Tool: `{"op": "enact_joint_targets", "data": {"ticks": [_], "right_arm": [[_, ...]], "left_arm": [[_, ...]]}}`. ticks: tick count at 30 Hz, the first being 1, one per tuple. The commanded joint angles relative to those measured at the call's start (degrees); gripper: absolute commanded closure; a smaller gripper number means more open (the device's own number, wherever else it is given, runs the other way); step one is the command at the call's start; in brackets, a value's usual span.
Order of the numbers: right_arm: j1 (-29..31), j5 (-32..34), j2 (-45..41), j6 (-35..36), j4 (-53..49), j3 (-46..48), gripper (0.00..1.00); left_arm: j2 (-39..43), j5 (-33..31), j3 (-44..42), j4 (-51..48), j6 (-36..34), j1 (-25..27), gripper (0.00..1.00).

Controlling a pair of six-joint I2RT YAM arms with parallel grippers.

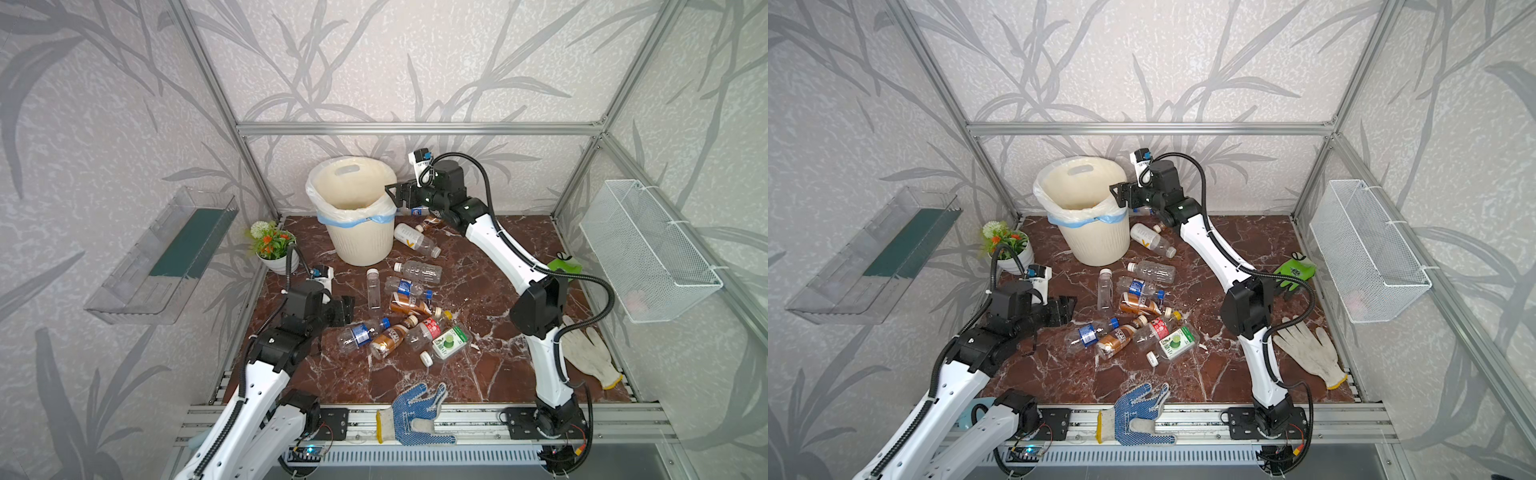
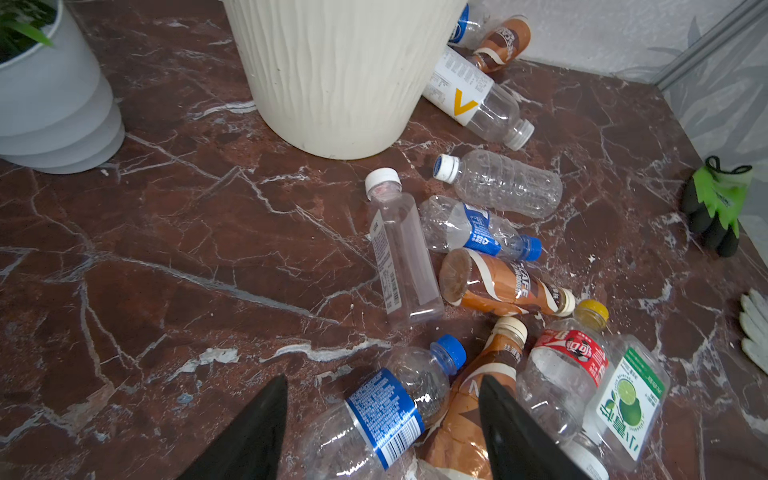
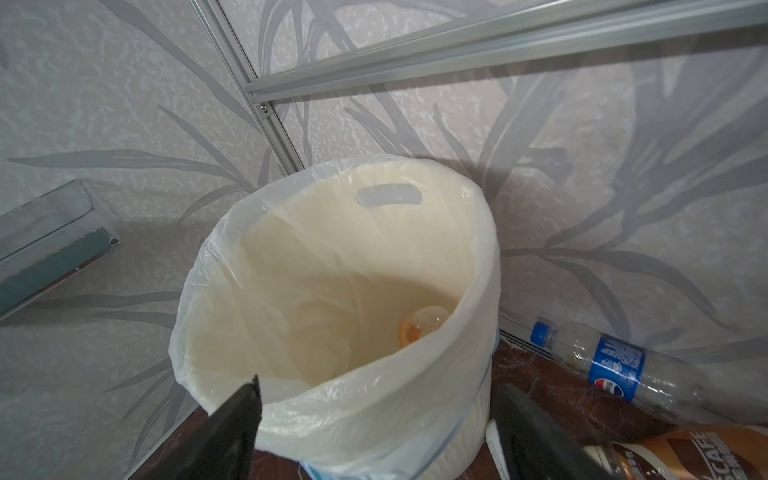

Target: Throw the plastic bottles in the bin

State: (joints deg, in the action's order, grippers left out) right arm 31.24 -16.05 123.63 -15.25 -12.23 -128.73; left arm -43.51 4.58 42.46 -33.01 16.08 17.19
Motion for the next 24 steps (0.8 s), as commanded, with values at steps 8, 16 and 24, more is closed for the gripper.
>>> {"op": "enact_joint_targets", "data": {"ticks": [8, 16, 24], "right_arm": [[-3.44, 1.35, -27.29, 3.46, 12.00, 23.77, 0.11], [-8.57, -0.69, -39.57, 8.83, 4.68, 46.14, 0.12], [-10.24, 0.90, -47.38, 10.31, 2.02, 64.27, 0.13]], "left_arm": [[-7.83, -0.55, 6.20, -7.14, -14.59, 6.36, 0.25], [-9.75, 3.11, 6.44, -12.46, -26.89, 8.03, 0.24], [-13.32, 4.74, 6.15, -17.33, -35.05, 9.73, 0.23]]}}
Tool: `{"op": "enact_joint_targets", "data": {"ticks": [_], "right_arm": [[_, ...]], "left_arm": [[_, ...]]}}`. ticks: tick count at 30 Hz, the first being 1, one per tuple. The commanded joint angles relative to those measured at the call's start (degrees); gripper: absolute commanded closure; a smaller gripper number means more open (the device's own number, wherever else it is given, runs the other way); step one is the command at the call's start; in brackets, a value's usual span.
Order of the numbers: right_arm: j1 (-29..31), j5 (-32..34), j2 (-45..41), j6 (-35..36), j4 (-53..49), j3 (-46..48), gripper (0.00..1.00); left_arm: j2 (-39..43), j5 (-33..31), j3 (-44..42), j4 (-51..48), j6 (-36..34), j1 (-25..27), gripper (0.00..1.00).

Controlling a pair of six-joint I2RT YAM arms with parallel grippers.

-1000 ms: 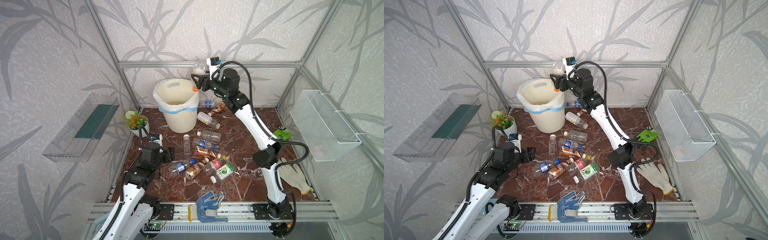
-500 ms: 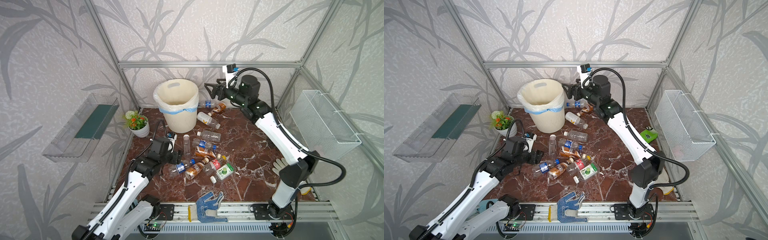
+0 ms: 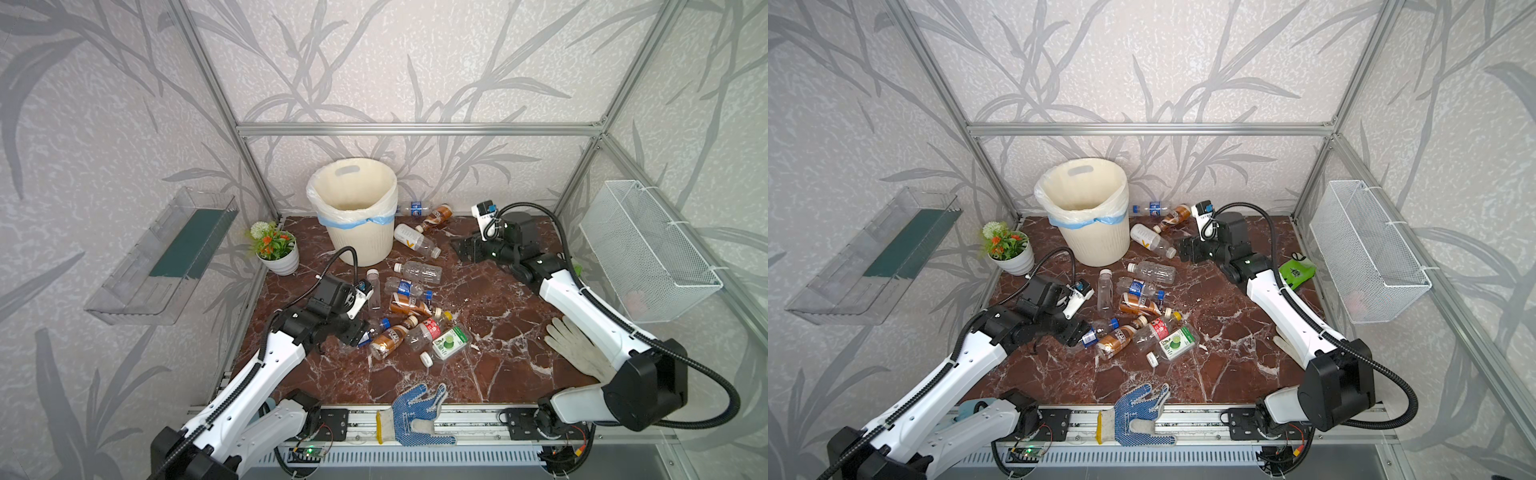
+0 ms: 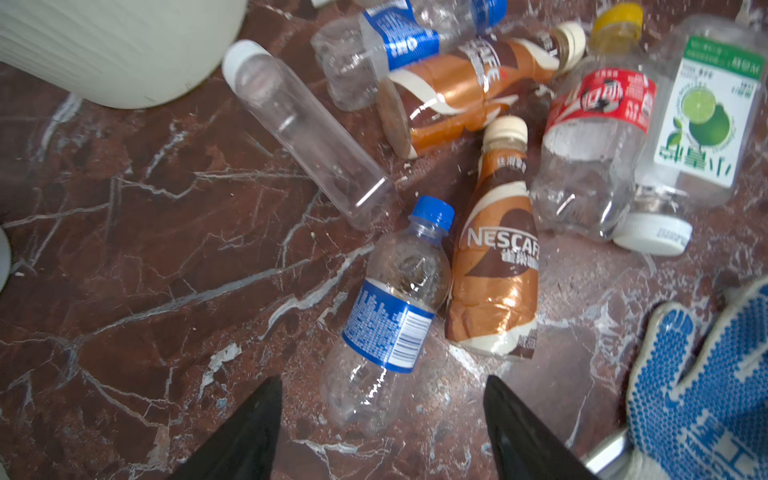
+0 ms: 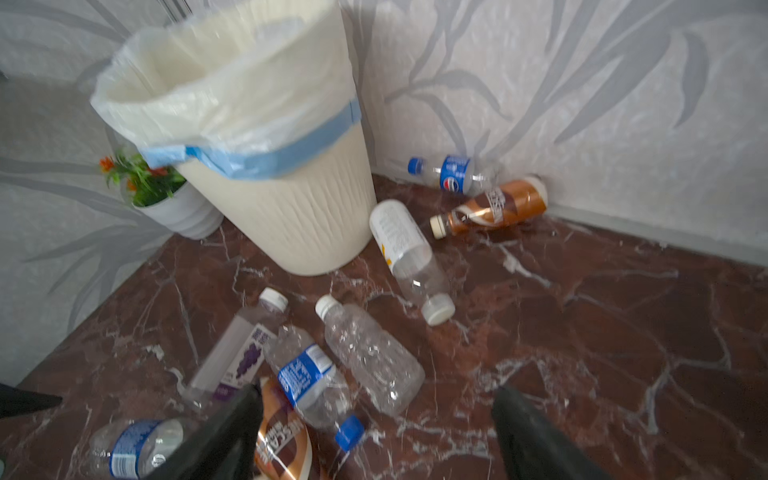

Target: Throw the plastic bottles in the bin

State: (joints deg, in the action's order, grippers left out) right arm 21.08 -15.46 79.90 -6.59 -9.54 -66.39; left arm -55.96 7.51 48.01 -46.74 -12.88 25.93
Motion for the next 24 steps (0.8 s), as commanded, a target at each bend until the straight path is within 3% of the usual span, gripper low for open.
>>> {"op": "enact_joint_targets", "data": {"ticks": [1, 7, 11, 24], "right_arm": [[-0.08, 0.98, -3.91, 1.67, -0.66, 3.45, 0.13], [-0.39, 2.76, -4.84, 1.62, 0.69, 8.65, 0.14], [-0.93, 3.31, -5.51, 0.77, 2.68, 10.73, 0.15], [-2.87, 1.76, -5.72, -3.06, 7.83, 14.77, 0.16]], "left_arm": [[-1.48, 1.64, 0.36, -3.67, -6.60, 1.50, 0.23], [-7.38, -1.62, -0.86, -2.94, -8.38, 3.78, 0.22], [-11.97, -8.58, -1.26, -1.44, -8.47, 5.19, 0.24], [-25.06, -14.02, -1.08, 5.25, -7.32, 7.00, 0.33]]}}
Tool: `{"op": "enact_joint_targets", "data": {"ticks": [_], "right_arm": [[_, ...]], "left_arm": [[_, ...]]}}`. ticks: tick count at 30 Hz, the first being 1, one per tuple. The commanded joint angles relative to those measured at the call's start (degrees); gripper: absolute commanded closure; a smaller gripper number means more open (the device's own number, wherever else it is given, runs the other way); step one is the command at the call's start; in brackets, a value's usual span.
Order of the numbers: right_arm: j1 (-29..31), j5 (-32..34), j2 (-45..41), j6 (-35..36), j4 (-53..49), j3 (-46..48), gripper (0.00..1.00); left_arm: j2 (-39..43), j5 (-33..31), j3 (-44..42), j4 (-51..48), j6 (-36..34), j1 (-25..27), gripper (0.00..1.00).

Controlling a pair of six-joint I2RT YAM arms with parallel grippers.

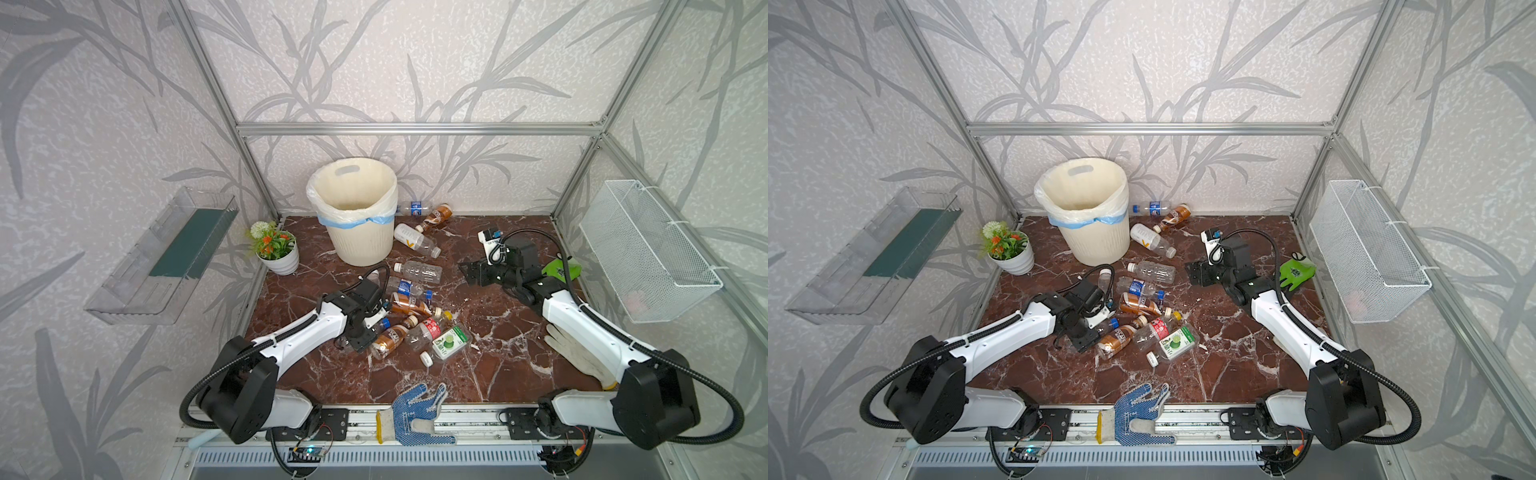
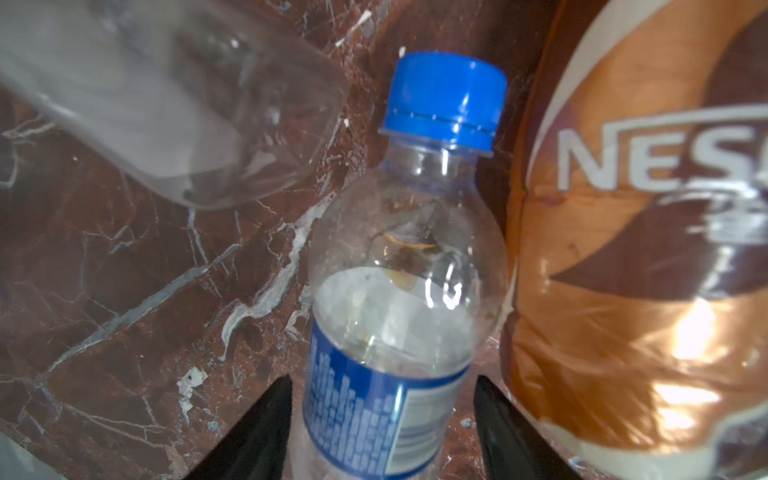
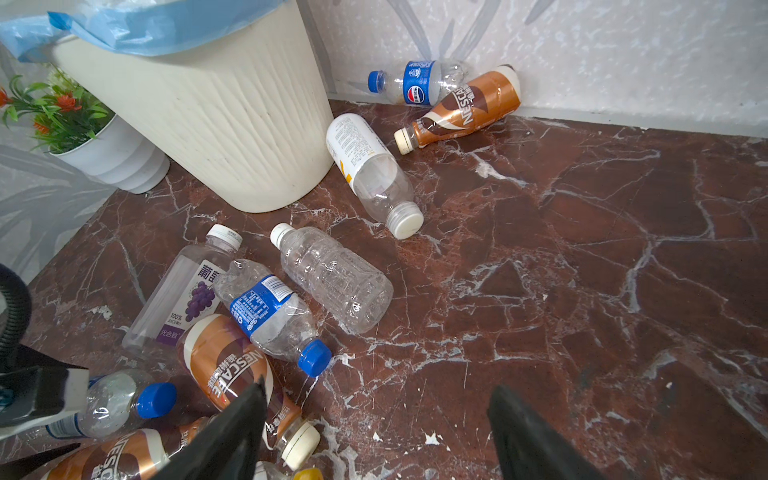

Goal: Throw the plastic bottles in the bin
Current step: 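Grasp the blue-label water bottle with the left gripper, then lift the blue-label bottle with left gripper above the bin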

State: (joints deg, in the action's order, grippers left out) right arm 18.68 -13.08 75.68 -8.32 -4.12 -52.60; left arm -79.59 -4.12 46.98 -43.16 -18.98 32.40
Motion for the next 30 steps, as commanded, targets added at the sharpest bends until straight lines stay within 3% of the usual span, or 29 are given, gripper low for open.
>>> {"op": "enact_joint_targets", "data": {"ticks": [1, 12, 24, 30], "right_arm": [[-0.57, -0.63, -1.50, -1.42, 2.60, 1.14, 0.16], [-1.27, 0.70, -0.24, -2.75, 4.11, 2.22, 0.17], [-1.32, 3.30, -0.01, -4.62, 6.86, 4.16, 0.19], [-1.27, 2.57, 0.73, -6.53, 8.79, 4.26, 0.19]], "left_arm": [[-2.12, -2.98, -0.15, 2.03, -1.38, 0.61, 0.35], [3.49, -1.28, -3.10, 4.92, -1.23, 1.08, 0.57], [23.68, -2.32, -3.13, -0.79, 1.06, 1.03, 0.58], [39.54, -6.43, -4.36, 12.10, 5.53, 1.13, 0.57]]}}
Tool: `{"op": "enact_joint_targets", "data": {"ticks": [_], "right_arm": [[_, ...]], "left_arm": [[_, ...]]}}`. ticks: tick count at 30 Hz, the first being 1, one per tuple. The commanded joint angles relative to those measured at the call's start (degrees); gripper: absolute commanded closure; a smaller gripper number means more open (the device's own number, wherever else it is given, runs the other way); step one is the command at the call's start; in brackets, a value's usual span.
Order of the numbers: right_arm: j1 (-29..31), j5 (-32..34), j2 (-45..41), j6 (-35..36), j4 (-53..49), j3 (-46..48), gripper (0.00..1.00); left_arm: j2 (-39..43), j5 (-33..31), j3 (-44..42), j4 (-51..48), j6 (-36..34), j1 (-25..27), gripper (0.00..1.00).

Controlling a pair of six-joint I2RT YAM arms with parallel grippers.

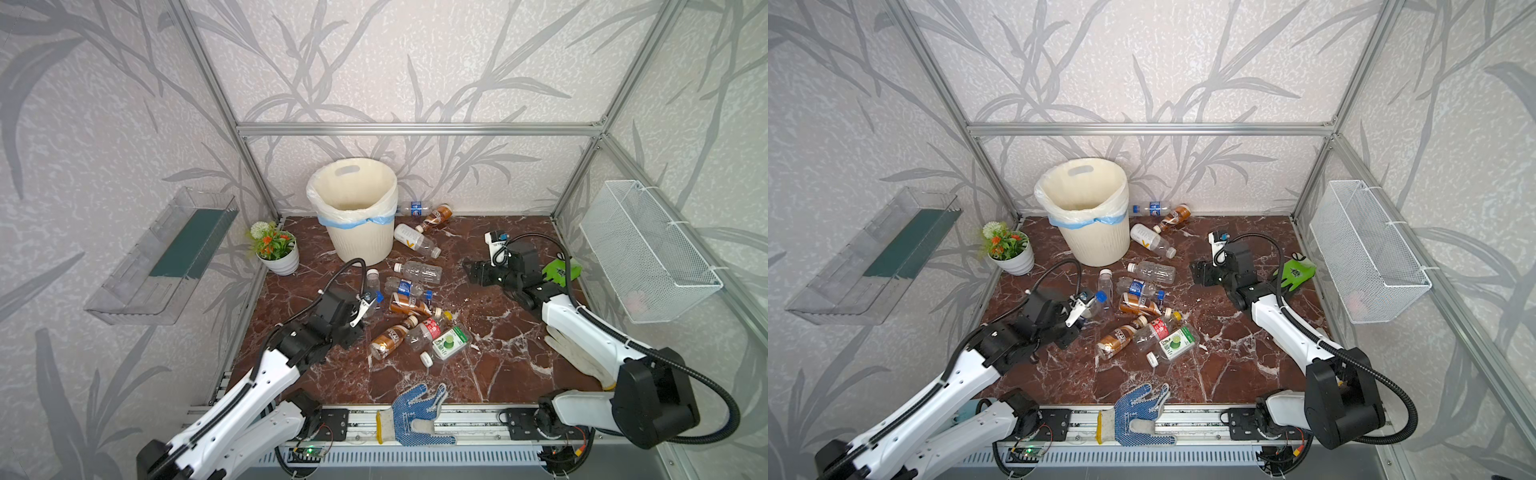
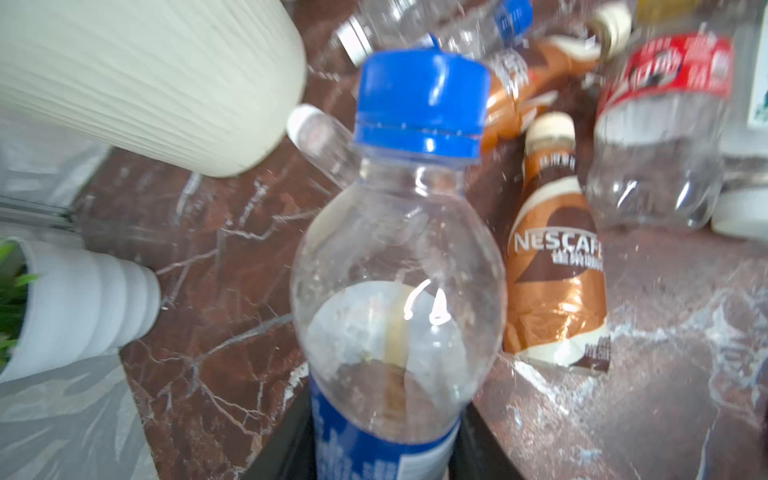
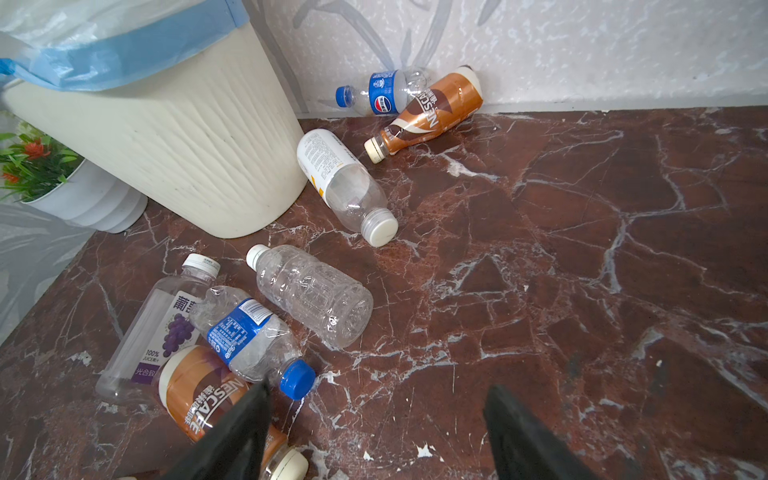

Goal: Throw the plastic bottles in the bin
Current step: 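Lift the blue-label bottle with left gripper above the bin, then release bottle into bin and withdraw left arm while right gripper reaches Nescafe bottle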

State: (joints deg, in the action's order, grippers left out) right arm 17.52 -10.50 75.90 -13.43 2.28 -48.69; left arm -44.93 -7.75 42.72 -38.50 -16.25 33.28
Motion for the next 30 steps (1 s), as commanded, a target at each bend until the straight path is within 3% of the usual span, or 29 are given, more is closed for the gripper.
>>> {"op": "enact_joint_targets", "data": {"ticks": [1, 6, 9, 13, 15, 16, 18, 19, 20, 22, 26, 30], "right_arm": [[0.04, -0.51, 0.73, -1.46, 2.17, 0.14, 0.19], [1.48, -0.08, 0.49, -0.72, 0.02, -0.53, 0.20], [2.04, 0.91, -0.81, -0.80, 0.23, -0.26, 0.20], [3.10, 1.26, -1.63, -1.16, 1.31, -0.14, 0.20], [3.66, 1.45, -1.76, -1.58, 2.50, 0.37, 0.20], [3.96, 1.45, -1.93, -2.02, 3.38, 0.89, 0.20], [4.36, 1.32, -2.31, -3.14, 5.13, 2.33, 0.20], [4.53, 1.27, -2.66, -3.51, 5.68, 2.94, 0.20], [4.65, 1.40, -3.14, -3.64, 5.63, 3.44, 0.20], [4.96, 1.91, -4.27, -3.38, 5.46, 4.45, 0.20], [4.98, 2.69, -4.50, -1.29, 3.59, 4.53, 0.20], [5.11, 1.33, -2.98, -1.86, 4.78, 3.96, 0.20]], "left_arm": [[6.68, -3.04, 0.45, 11.05, 4.12, 0.23, 0.57], [10.81, -2.46, 2.20, 29.25, 4.23, 0.23, 0.58], [6.11, -3.52, 6.87, 40.87, 4.99, 0.16, 0.54], [-13.04, -13.29, 33.12, 39.88, 2.91, -0.91, 0.57], [-24.22, -12.20, 49.15, 34.78, 4.43, -6.27, 0.57], [-30.55, -8.93, 57.78, 30.03, 9.22, -10.85, 0.53], [-40.98, -6.04, 74.83, 18.11, 17.15, -16.25, 0.35], [-45.18, -6.19, 82.08, 12.02, 17.37, -16.33, 0.06], [-47.70, -5.22, 87.03, 6.88, 18.48, -15.85, 0.01], [-47.58, 0.60, 86.56, 3.28, 18.45, -15.04, 0.01], [-36.23, 5.43, 64.33, 16.76, 12.93, -11.67, 0.01], [-29.97, 2.62, 59.43, 8.40, 12.33, -11.81, 0.01]]}}
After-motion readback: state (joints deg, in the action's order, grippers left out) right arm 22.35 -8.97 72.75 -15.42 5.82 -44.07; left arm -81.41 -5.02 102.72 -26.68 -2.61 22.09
